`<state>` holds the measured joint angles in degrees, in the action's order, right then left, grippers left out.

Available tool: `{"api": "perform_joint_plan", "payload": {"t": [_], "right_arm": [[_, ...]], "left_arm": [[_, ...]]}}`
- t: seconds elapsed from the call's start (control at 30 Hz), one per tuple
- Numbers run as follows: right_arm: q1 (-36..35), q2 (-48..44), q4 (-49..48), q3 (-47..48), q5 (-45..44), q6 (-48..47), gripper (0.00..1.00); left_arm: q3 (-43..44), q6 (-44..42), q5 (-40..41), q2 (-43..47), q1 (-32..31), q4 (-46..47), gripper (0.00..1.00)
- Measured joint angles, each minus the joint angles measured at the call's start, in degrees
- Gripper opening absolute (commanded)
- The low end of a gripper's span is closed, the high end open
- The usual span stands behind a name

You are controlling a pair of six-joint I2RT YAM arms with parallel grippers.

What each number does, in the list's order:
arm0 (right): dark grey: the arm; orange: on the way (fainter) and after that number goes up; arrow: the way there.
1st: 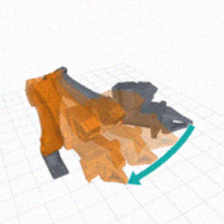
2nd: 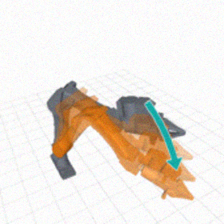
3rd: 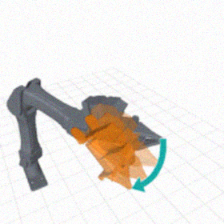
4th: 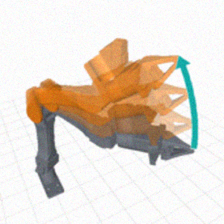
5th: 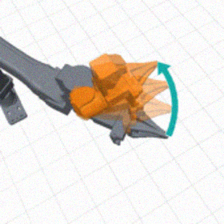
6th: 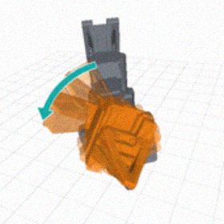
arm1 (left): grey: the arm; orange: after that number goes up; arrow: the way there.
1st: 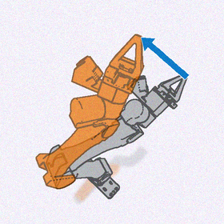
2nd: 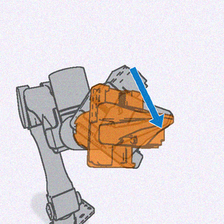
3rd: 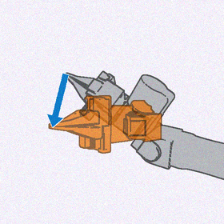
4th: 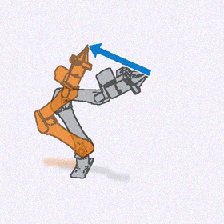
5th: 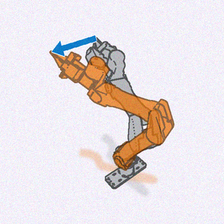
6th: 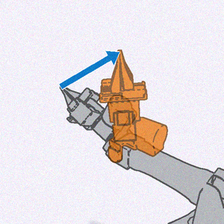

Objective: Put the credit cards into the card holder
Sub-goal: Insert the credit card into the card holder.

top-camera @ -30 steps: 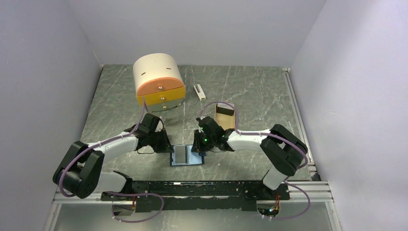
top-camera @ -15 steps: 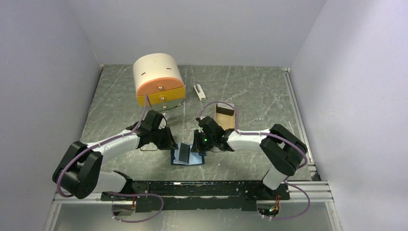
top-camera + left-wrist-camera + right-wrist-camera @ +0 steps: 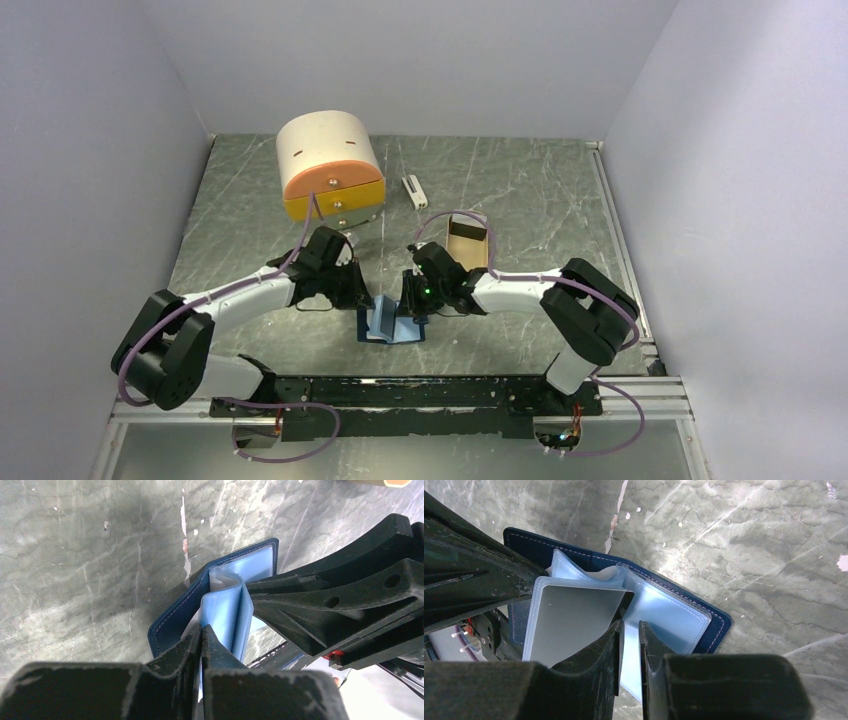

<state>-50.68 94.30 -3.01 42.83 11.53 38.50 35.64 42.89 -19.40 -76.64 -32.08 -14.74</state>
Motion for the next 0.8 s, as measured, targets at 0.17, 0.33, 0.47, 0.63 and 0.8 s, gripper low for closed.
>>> {"api": "perform_joint_plan", "payload": {"t": [0.17,0.33,0.47,0.63,0.8], "right_arm": [[0.0,-0.09,-0.61,-0.37,0.04,0.09,0.21],[0.0,-0.09,-1.16,-0.61,0.07,0.22,0.21],[0.0,-0.09,-1.64,-0.83,0.13,0.24,0.21],[0.0,-0.09,-1.81,-0.87,0.22,0.24,0.2],[0.0,-0.09,-1.97,-0.98,0.24,0.24,0.2]], "left_arm": [[0.26,0.02,1.14,-0.04,-0.35,-0.96,0.09],[0.37,0.66,3.02,1.36,-0.39,-3.28,0.11],[0.63,1.31,2.99,4.13,-0.39,-4.02,0.11],[1.33,1.73,2.56,4.85,-0.46,-4.0,0.13],[1.49,1.95,2.6,5.68,-0.52,-4.7,0.16]]}}
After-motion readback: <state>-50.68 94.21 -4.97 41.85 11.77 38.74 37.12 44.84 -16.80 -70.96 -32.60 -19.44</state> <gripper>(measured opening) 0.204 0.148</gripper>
